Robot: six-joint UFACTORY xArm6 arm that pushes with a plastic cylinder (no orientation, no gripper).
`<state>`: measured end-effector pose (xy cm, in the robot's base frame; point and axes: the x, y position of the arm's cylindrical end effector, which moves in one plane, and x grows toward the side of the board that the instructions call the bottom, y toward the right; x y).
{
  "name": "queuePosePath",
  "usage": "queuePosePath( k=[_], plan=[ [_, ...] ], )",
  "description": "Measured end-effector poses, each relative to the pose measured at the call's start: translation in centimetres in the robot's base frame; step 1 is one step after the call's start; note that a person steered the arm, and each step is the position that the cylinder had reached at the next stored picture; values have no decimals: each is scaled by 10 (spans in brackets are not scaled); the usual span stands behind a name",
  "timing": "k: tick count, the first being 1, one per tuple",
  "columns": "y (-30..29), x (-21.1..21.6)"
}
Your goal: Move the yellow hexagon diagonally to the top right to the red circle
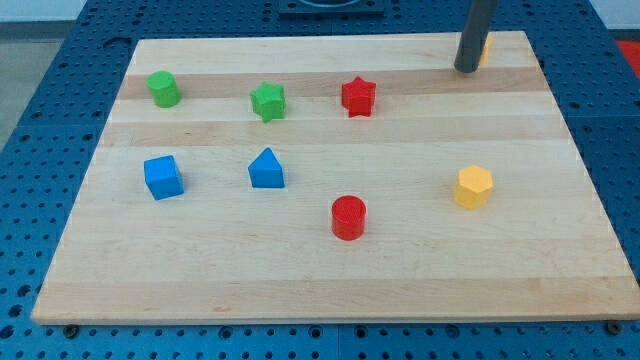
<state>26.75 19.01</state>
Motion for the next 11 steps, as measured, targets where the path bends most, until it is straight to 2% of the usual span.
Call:
queuePosePath(
  k=[2,3,4,5,8,9,11],
  plan=[
    [12,-20],
    [24,29],
    [72,104],
    [91,175],
    [9,259],
    [-16,259],
    [-16,191]
  ],
)
